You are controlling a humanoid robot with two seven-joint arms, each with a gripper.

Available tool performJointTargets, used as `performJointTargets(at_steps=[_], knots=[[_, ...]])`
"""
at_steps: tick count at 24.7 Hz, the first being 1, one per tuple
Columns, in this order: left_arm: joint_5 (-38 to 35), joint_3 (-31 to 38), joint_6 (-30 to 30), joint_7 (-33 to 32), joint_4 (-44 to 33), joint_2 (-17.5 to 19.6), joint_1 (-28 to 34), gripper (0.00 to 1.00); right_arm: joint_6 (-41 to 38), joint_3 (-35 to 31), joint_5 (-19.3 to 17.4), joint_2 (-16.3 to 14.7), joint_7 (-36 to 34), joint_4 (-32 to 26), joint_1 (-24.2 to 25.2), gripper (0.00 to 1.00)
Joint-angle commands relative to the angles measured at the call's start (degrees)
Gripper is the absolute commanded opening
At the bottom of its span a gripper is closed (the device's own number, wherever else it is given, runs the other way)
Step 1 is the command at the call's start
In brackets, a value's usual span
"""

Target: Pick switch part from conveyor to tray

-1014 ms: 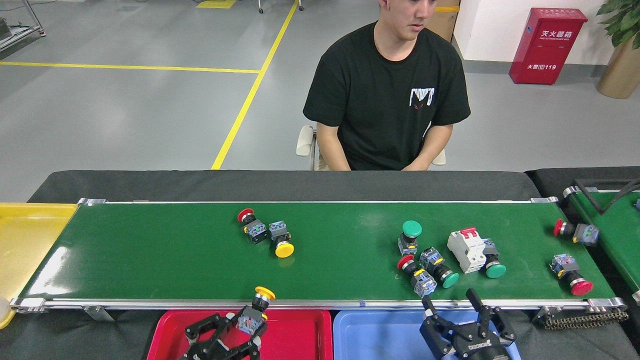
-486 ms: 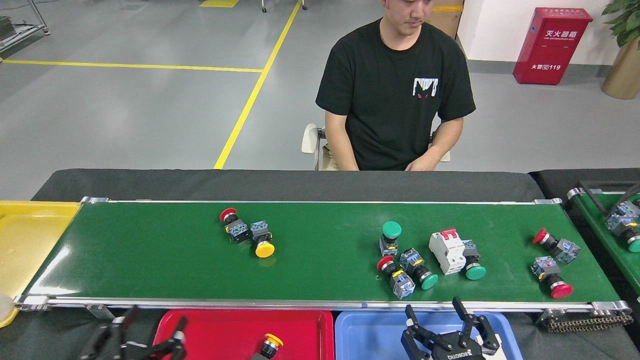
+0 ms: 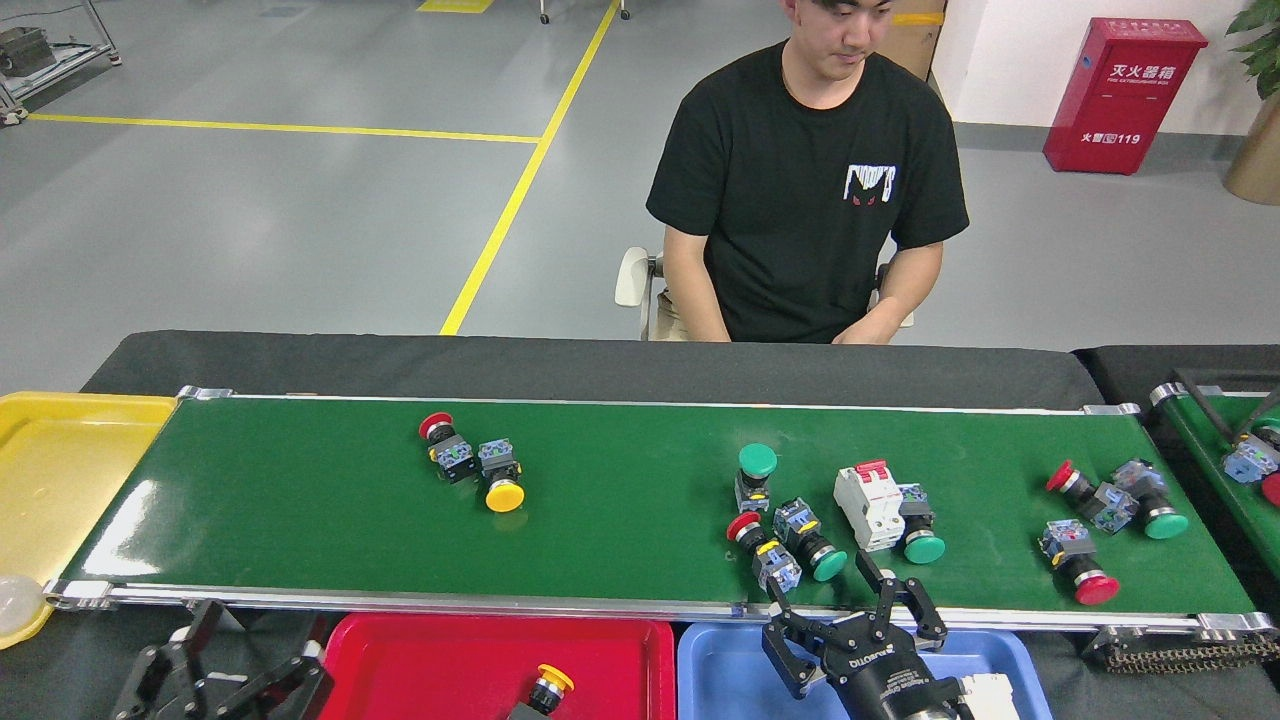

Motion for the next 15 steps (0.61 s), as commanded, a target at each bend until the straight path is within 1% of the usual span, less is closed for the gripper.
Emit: performJointTargets(at_steps=[1,3,5,6,7,8,9,10,11,13,15], knots=[[0.0,-2.26,0.16,-6.43,1.15,0.43,-2.52,1.0,0.16,0.04,0.17,1.2,0.27,1.66,-2.78,0.99],[-0.09,-5.86,0.51,-7.04,5.19,0.52,-5.33,1.0,0.16,1.01,0.26,2.87,0.89,5.62,-5.95,0.99],[-0.18,-7.44,2.09,-7.13,9.93,0.52,-8.31,1.0,0.25,1.36,0.26,4.54,0.89,10.27,-9.11,0.98],[-0.18,-7.97,3.06,-7.13,11.78,0.61,-9.63,1.0,0.25,1.62,0.35,5.15,0.89,11.68,-10.08,0.97],[-0.44,-8.76,4.46,-7.13,13.98,0.69,-11.66,1.0,0.25,1.8,0.7,5.86,0.89,13.44,-11.13,0.85],[-0.97,-9.46,5.34,-7.13,16.17,0.69,-13.59,1.0,0.16,1.8,0.87,6.21,0.8,14.14,-11.75,0.69],[-1.58,-9.73,6.05,-7.13,18.19,0.69,-15.43,1.0,0.07,1.88,0.96,6.12,0.71,14.23,-12.01,0.49],[-1.85,-9.82,6.31,-7.13,19.25,0.69,-16.31,1.0,-0.1,1.88,0.96,6.12,0.71,14.23,-12.1,0.33],[-2.02,-9.82,6.4,-7.13,20.66,0.78,-17.46,1.0,-0.28,2.06,1.05,6.03,0.71,14.23,-12.19,0.19],[-2.02,-9.82,6.49,-7.13,22.76,1.31,-18.86,1.0,-0.46,2.76,0.88,5.77,0.71,14.14,-12.28,0.1],[-2.02,-9.82,7.19,-7.13,25.22,2.27,-19.83,1.0,-1.16,2.94,0.87,5.77,0.62,14.14,-12.36,0.05]])
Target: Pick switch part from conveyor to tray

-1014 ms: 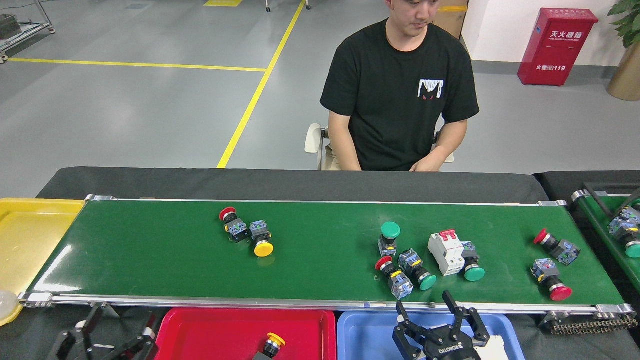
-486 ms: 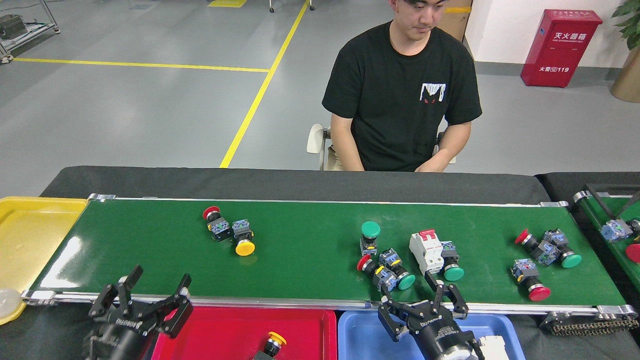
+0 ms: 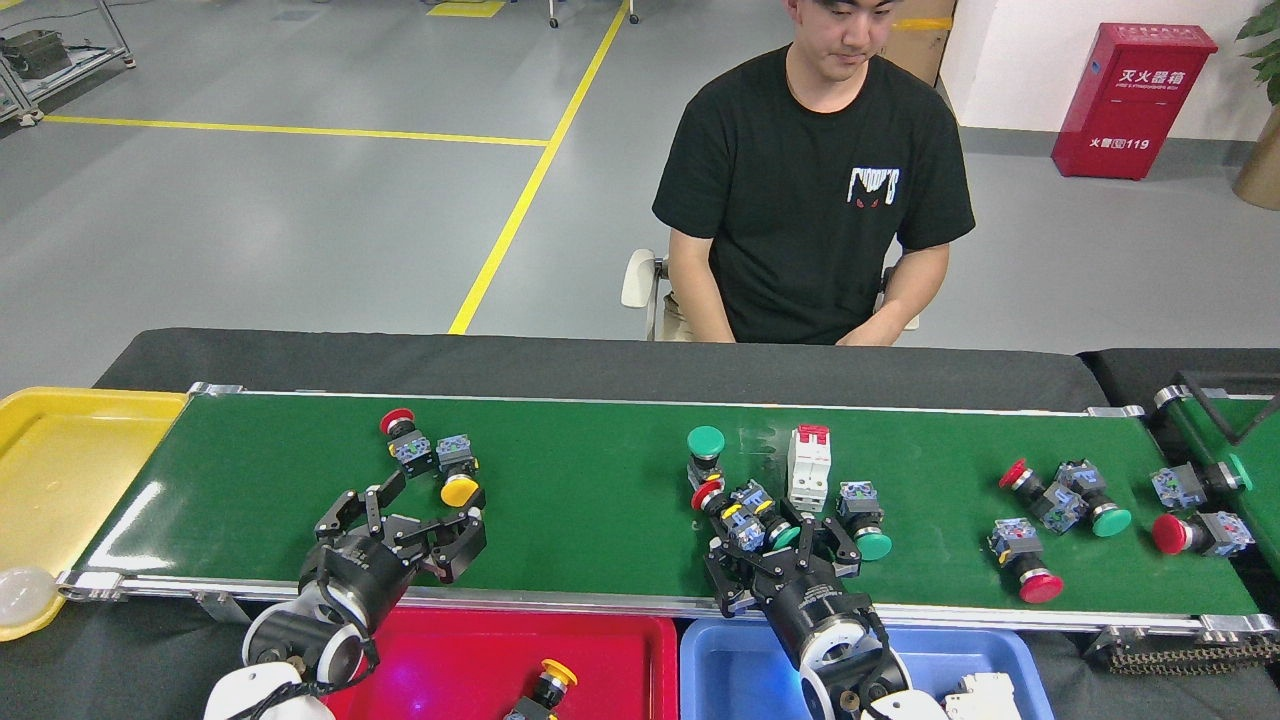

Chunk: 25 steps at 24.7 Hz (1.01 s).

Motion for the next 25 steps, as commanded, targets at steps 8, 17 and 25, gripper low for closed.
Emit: performJointTargets(at_steps=[8,17,25], knots=[[-0.13,-0.04,7.55,2.36,9.54,3.36,-5.33,0.84,-12.87,2.34,-0.12,-0.23,-1.79,-8.72,2.34,0.04],[1.01,0.13,7.38,8.69,10.34,3.45,-4.45,0.09,-19.2,13.94,-0.04,-1.64,-3.73,-14.6,6.74,1.0],[5.05,1.27,-17.66,8.96,-15.05,6.88,14.08,0.11,-15.86,9.03,-0.56,-3.05,-3.9,-18.47,10.25,0.99]])
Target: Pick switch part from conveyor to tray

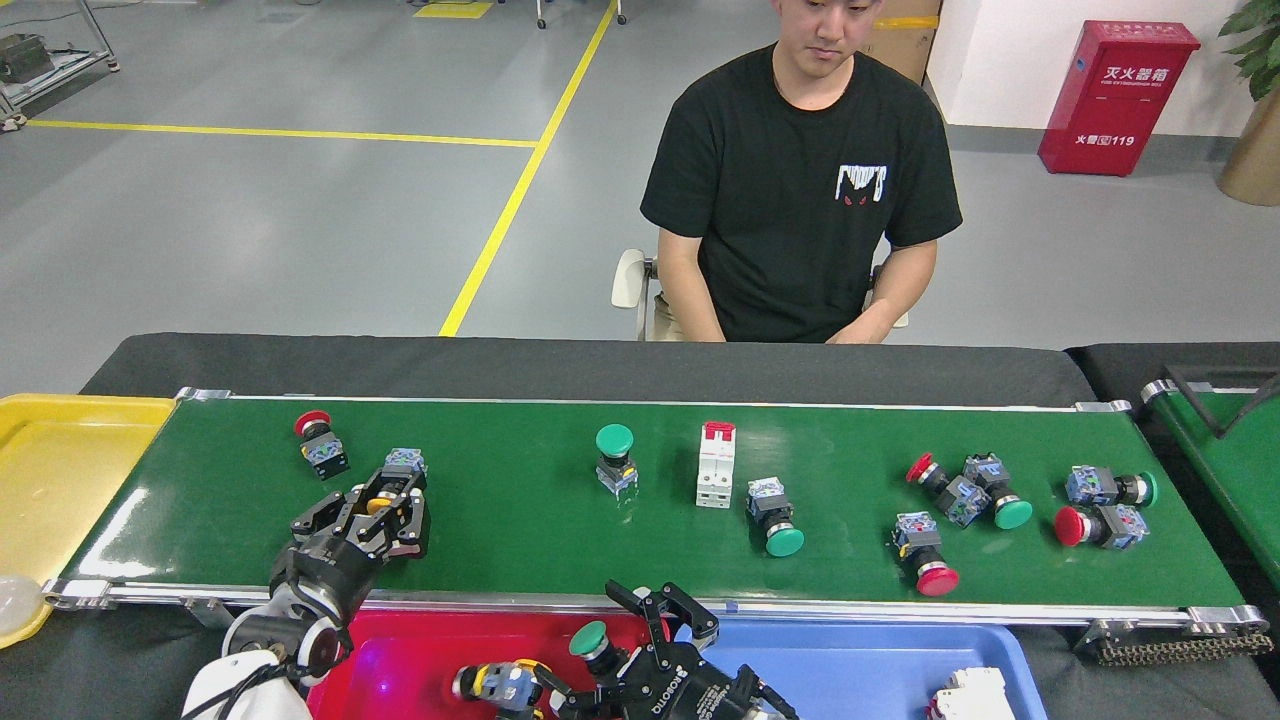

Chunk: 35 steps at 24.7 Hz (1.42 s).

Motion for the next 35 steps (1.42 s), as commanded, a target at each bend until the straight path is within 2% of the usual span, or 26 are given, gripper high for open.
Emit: performJointTargets(at_steps=[1,2,3,5,6,7,11,14,16,17,19,22,27,30,31,32,35], knots=[[2.77,1.03,-9.92,0.54,-7.51,1.68,5.04,0.18,4.85,-4.54,-0.2,-0.62,-0.92,-4.06,3.05,0.99],[4.53,1.56,-9.92,0.45,-9.89,2.04,7.86,0.28,7.85,-6.56,-0.2,-0.54,-1.62,-5.91,5.43,0.99],[5.76,2.09,-9.92,0.45,-12.35,2.12,10.93,0.5,12.15,-8.67,-0.2,-0.45,-3.38,-8.11,8.07,0.99],[5.85,2.97,-9.92,0.45,-15.52,1.6,14.89,0.87,19.1,-11.66,-0.2,-0.89,-8.3,-10.22,11.94,0.99],[6.02,3.5,-9.92,0.54,-16.39,1.25,16.3,0.96,21.82,-13.15,-0.2,-1.15,-10.41,-10.22,13.69,0.99],[6.02,4.81,-9.92,0.54,-16.66,0.81,17.35,1.0,24.55,-15.35,-0.2,-1.86,-11.73,-10.22,15.54,0.99],[6.29,6.31,-9.92,0.54,-16.13,0.37,17.88,1.0,28.06,-20.97,-0.29,-1.5,-13.57,-10.04,21.95,0.99],[6.29,9.47,-9.92,0.63,-16.39,-0.51,17.7,1.0,30.61,-21.42,-0.37,0.25,-14.1,-9.51,21.52,0.99],[6.2,12.81,-9.84,0.63,-16.31,-3.59,17.0,1.0,31.4,-21.42,-0.29,0.69,-13.58,-9.16,19.67,0.99],[5.93,14.13,-5.18,0.81,-16.22,-4.73,16.47,1.0,31.4,-21.15,-0.2,0.61,-13.49,-8.81,18.44,0.99],[4.97,14.66,4.83,1.95,-16.13,-4.64,15.86,1.0,31.4,-20.45,0.06,0.69,-12.44,-8.2,16.33,0.99],[0.13,14.92,10.82,4.59,-15.95,-4.56,15.5,1.0,31.58,-16.93,0.33,0.61,-7.95,-5.91,13.08,0.99],[-1.45,14.48,9.41,4.94,-14.99,-4.47,14.8,1.0,32.37,-15.53,0.77,2.8,-4.79,-0.55,6.66,0.99],[-1.45,14.31,1.5,4.67,-14.81,-4.38,13.04,1.0,32.46,-15.26,0.5,3.59,-2.33,4.46,2.18,0.99],[-1.54,14.31,-1.75,4.59,-14.64,-4.38,11.64,1.0,32.46,-15.09,0.5,4.21,-2.15,5.95,1.12,0.96],[-1.71,14.22,-4.21,4.5,-13.49,-4.12,9.88,1.0,32.37,-15.09,0.5,4.65,-1.89,6.92,0.16,0.86],[-2.24,10.36,-7.11,3.88,-5.5,-3.59,1.89,1.0,31.84,-14.74,0.59,4.47,-0.48,7.54,-0.81,0.32]])
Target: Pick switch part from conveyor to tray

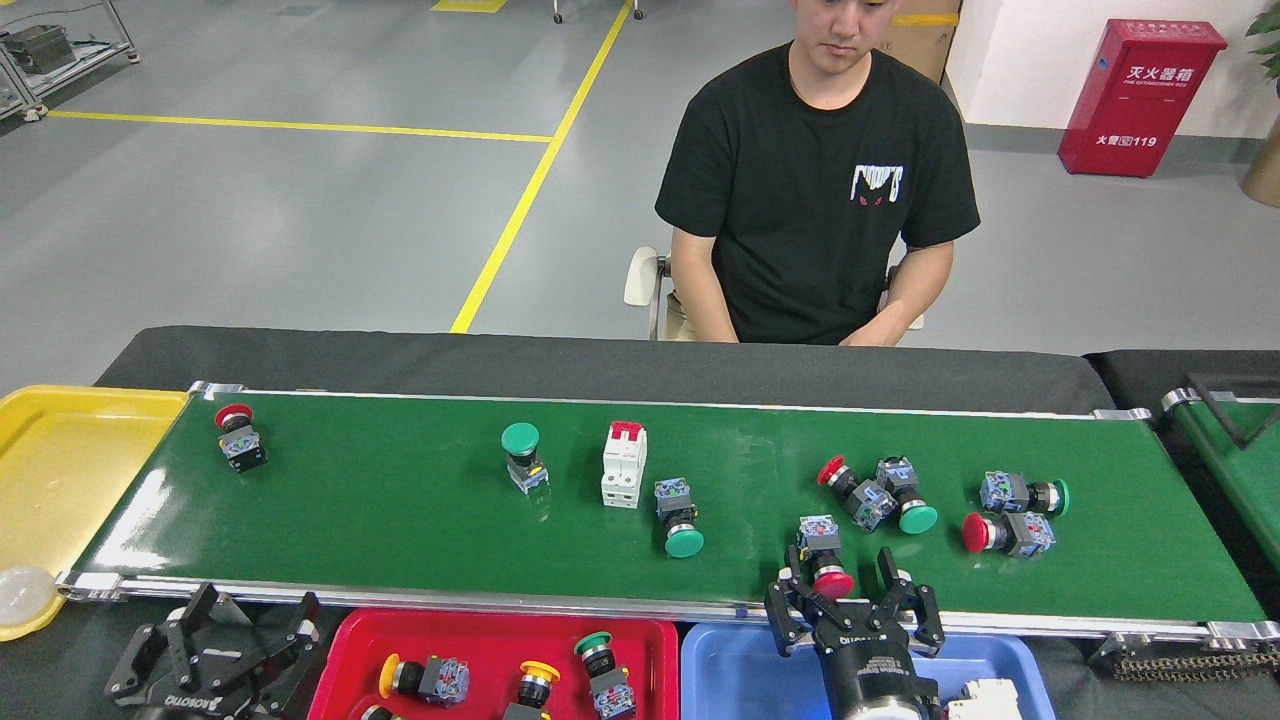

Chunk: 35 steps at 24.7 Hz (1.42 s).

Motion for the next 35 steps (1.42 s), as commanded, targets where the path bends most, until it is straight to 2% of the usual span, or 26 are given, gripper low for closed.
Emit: performJointTargets(at_steps=[1,3,6,9,12,13,14,15,16,17,22,23,24,26,28,30,32,35], knots=[[-0.25,-3.7,-2.52,-0.51,4.61,1.06,-4.74,1.0,-0.77,0.99,0.05,-0.17,0.73,-0.38,-0.92,0.23],[-0.51,-6.87,-1.9,-0.69,9.45,2.82,-8.53,1.0,-0.77,2.14,-0.12,-0.79,0.82,-0.38,-1.01,0.13],[-0.69,-11.0,1.08,-0.69,14.64,4.23,-12.13,1.0,-1.03,3.1,-0.03,-1.05,0.73,-0.74,-1.01,0.06],[-0.69,-14.51,4.42,-0.69,17.1,4.31,-14.33,1.0,-3.32,7.14,-0.03,-1.31,0.38,-1.61,-1.01,0.06],[-1.04,-16.19,7.41,-0.6,20.88,4.31,-16.17,1.0,-7.8,13.39,-0.03,-2.98,0.12,-5.75,0.05,0.07],[-1.04,-16.45,8.47,-0.52,22.11,4.31,-16.79,1.0,-9.91,15.94,-0.03,-3.51,-0.32,-6.89,0.4,0.1],[-1.04,-16.54,9.69,-0.43,23.42,4.31,-17.58,1.0,-11.93,18.65,-0.03,-3.77,-1.46,-7.41,0.49,0.2],[-1.13,-16.63,10.58,-0.34,24.4,4.31,-18.28,1.0,-13.69,20.68,-0.03,-3.78,-3.05,-7.42,0.49,0.44],[-1.22,-16.98,11.46,-0.16,25.71,4.4,-19.34,1.0,-15.71,23.05,0.05,-3.6,-5.51,-6.89,0.31,0.95],[-1.65,-17.33,12.16,-0.16,27.12,4.31,-20.57,1.0,-17.38,24.81,0.05,-3.51,-6.83,-6.45,0.31,1.0],[-2.62,-17.59,15.06,0.28,33.36,4.31,-25.05,0.97,-20.46,26.83,-0.03,-2.72,-7.0,-4.87,0.22,1.0],[-2.62,-17.59,15.06,0.45,33.98,4.31,-25.31,0.93,-20.28,26.66,-0.12,-2.72,-7.0,-4.95,0.13,1.0],[-2.53,-17.5,15.06,0.54,34.68,4.31,-25.31,0.75,-20.11,26.39,-0.21,-2.63,-7.09,-5.13,0.13,1.0],[-2.01,-17.33,14.53,0.63,35.82,4.49,-25.23,0.26,-19.84,24.11,-0.38,-2.98,-7.79,-6.54,0.57,1.0],[-1.39,-17.06,14.18,1.95,36.61,4.75,-24.96,0.1,-19.75,16.73,-0.38,-3.86,-10.17,-8.56,2.68,1.0],[-0.86,-17.15,14.09,5.2,36.08,4.93,-24.17,0.04,-17.73,9.7,-0.38,-3.51,-11.66,-11.11,8.66,1.0],[-0.6,-17.15,13.74,7.48,34.24,6.07,-22.77,0.01,-11.23,5.3,-0.38,-3.6,-12.01,-14.1,14.28,1.0],[0.81,-16.8,7.85,8.36,29.14,9.06,-18.55,0.0,-2.09,1.61,-0.38,-4.13,-14.39,-14.36,19.03,1.0]])
